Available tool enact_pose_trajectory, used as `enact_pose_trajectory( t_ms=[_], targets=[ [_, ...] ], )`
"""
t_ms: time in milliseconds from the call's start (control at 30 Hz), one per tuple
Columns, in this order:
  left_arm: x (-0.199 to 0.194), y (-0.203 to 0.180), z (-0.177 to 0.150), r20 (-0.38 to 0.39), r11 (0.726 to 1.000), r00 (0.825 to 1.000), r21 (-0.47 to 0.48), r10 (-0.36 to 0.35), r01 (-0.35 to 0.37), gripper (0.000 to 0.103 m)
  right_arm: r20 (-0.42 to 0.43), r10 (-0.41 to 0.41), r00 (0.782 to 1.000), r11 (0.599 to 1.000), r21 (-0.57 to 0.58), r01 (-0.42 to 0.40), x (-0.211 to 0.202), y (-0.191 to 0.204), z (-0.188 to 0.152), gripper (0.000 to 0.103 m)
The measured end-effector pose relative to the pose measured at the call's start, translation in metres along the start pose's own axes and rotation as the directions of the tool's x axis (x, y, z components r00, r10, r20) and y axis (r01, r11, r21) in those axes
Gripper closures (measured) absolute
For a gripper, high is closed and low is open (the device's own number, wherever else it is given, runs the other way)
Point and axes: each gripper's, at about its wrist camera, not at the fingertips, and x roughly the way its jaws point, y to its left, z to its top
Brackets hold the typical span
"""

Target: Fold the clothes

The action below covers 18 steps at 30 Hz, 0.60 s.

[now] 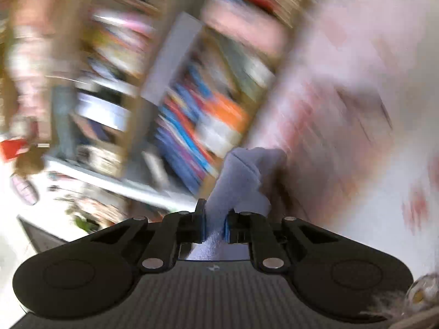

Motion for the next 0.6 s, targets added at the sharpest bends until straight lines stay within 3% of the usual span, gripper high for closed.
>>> enact_pose_trajectory(
  t_ms=[67,100,200,233,267,333,367,400,500,600],
  targets=[
    [-0.007,-0.012,0.013,0.066,0.994,0.992,-0.016,-0.109,0.11,0.1,0.087,0.082,0.993,0.989,-0.128,-0.07,-0.014,0.04,0.029,0.092],
    [-0.01,-0.018,0.021,0.109,0.984,0.979,-0.029,-0.17,0.174,0.1,0.121,0.129,0.984,0.976,-0.192,-0.104,-0.019,0.064,0.041,0.092],
    [-0.02,-0.027,0.046,0.245,0.943,0.922,-0.071,-0.299,0.325,0.1,0.158,0.275,0.948,0.905,-0.374,-0.201,-0.025,0.136,0.06,0.092],
    [-0.024,-0.027,0.054,0.299,0.922,0.893,-0.086,-0.337,0.377,0.1,0.154,0.322,0.934,0.873,-0.431,-0.229,-0.027,0.158,0.064,0.092],
    [-0.024,-0.027,0.056,0.322,0.909,0.877,-0.097,-0.356,0.405,0.1,0.148,0.367,0.918,0.836,-0.486,-0.256,-0.029,0.18,0.067,0.092],
    [-0.026,-0.026,0.061,0.366,0.881,0.844,-0.117,-0.391,0.459,0.1,0.084,0.383,0.92,0.782,-0.56,-0.274,-0.015,0.215,0.067,0.092],
    [-0.023,-0.024,0.059,0.362,0.877,0.848,-0.139,-0.388,0.46,0.099,0.054,0.364,0.93,0.767,-0.584,-0.266,-0.003,0.226,0.064,0.092],
    [-0.019,-0.021,0.054,0.342,0.88,0.862,-0.163,-0.373,0.445,0.099,0.034,0.322,0.946,0.764,-0.6,-0.239,0.013,0.23,0.06,0.092],
    [0.0,-0.004,0.018,0.212,0.893,0.927,-0.27,-0.31,0.361,0.099,-0.021,0.138,0.99,0.766,-0.631,-0.12,0.072,0.213,0.042,0.092],
    [0.023,0.013,-0.03,0.026,0.901,0.97,-0.367,-0.24,0.233,0.099,-0.082,-0.076,0.994,0.76,-0.65,0.005,0.137,0.167,0.014,0.092]
  ],
)
